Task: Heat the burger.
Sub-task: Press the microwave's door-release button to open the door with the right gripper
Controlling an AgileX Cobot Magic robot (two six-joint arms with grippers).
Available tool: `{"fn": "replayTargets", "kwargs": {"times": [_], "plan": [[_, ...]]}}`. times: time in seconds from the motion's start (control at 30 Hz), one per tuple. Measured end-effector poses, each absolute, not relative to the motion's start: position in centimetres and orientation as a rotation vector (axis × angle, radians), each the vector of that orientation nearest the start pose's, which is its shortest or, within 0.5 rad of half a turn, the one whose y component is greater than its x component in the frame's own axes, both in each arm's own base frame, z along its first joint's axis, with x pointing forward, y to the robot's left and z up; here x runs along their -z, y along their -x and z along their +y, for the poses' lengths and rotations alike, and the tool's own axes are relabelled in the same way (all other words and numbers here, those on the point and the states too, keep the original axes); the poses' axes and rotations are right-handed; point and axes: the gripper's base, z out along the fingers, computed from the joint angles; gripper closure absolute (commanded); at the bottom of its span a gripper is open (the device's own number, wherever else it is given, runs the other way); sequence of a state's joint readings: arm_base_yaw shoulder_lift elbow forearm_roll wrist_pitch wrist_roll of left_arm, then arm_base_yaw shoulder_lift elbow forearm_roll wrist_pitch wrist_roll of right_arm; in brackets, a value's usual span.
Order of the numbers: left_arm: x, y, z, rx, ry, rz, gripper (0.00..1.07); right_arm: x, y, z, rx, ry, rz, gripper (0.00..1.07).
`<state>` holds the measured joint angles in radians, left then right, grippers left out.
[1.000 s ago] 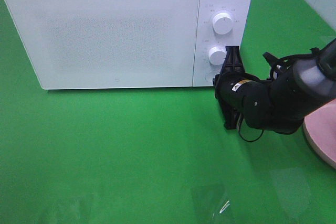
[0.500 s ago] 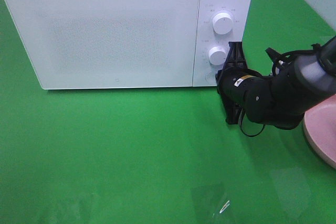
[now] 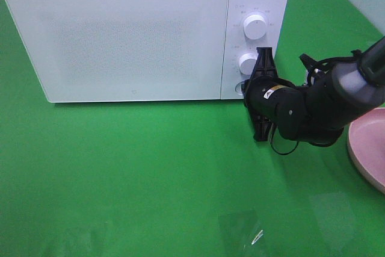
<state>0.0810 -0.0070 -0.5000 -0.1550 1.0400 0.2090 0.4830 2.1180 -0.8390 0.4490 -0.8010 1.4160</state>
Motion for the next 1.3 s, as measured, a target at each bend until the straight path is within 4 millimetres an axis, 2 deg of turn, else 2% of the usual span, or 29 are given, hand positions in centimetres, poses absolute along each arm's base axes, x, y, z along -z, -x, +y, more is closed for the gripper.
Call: {"fn": "replayTargets", "kwargs": {"times": [0.43,0.83,1.3], "plan": [[-28.0,0.5,-1.3,-0.001,-0.134,2.003,0.07,-8.2,-34.1,15.0,-1.112,-1.346,1.555,1.07],[-28.0,0.5,-1.3,0.000,-0.133,2.003,0.07,-7.2,-34.8,15.3,-1.109,-1.321,1.535,1.07],[-28.0,0.5,-1.2,-0.001,-0.133,2.003,0.07,-7.1,-35.0,15.4,-1.080,-1.307,1.556,1.07]]}}
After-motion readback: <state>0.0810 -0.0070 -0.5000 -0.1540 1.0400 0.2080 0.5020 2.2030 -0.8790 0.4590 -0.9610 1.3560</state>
